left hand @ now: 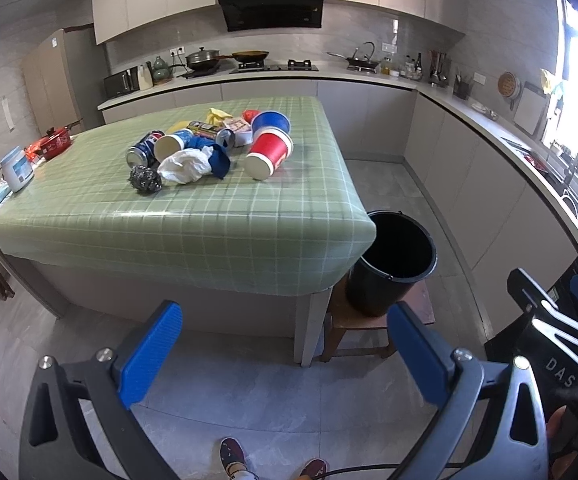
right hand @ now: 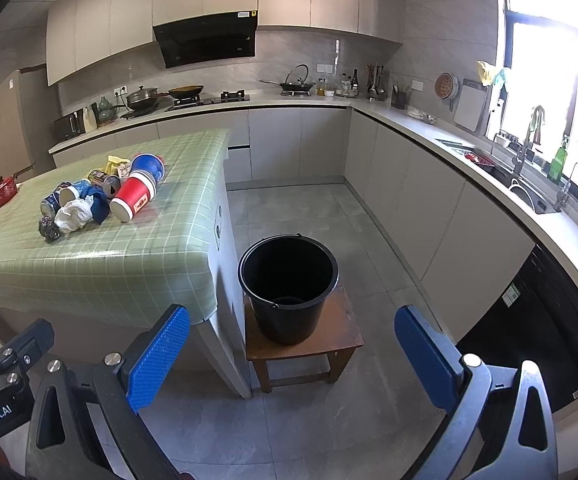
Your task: Collect trash
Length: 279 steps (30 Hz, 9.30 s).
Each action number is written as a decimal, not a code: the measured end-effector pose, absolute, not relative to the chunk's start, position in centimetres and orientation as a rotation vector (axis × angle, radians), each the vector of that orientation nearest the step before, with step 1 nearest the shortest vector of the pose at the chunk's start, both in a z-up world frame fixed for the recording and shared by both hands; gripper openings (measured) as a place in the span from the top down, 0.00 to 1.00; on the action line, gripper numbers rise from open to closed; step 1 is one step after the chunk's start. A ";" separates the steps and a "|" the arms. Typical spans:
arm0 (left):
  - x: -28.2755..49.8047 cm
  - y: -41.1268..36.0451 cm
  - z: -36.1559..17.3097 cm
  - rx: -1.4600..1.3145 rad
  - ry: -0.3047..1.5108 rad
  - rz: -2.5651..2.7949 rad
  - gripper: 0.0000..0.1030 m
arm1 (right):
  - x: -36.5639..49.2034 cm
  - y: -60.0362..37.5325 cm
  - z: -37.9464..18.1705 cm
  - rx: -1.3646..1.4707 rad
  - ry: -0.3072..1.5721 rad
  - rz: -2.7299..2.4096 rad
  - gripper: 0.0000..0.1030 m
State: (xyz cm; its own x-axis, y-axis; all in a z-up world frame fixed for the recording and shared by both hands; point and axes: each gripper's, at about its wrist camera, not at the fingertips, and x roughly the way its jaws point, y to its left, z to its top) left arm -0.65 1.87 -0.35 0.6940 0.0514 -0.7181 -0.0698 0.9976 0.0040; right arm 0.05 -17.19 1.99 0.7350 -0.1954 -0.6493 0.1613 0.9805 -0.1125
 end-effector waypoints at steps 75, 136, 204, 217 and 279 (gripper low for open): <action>27.5 22.1 -6.1 0.021 0.914 -0.001 0.00 | 34.7 3.7 -8.3 0.069 0.898 -0.092 0.04; 27.9 14.2 -3.5 -0.049 0.838 -0.448 0.88 | 29.3 -3.8 -4.5 0.130 0.826 -0.209 0.44; 30.5 -13.9 -7.9 -0.010 0.990 -0.158 0.35 | 33.4 -34.1 -12.7 0.109 1.004 -0.099 0.25; 27.0 -9.0 -0.7 0.005 0.826 -0.150 0.35 | 29.8 -28.3 -1.6 0.074 0.812 -0.221 0.24; 37.3 25.3 -6.9 -0.045 0.950 0.079 0.28 | 41.8 2.9 -5.7 0.023 0.854 -0.060 0.19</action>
State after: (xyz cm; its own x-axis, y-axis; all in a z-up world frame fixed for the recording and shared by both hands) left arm 37.32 25.33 -6.89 0.5789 0.0474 -0.8140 -0.0873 0.9962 -0.0041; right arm 41.82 2.85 -5.66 0.6555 -0.0439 -0.7539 0.0622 0.9981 -0.0041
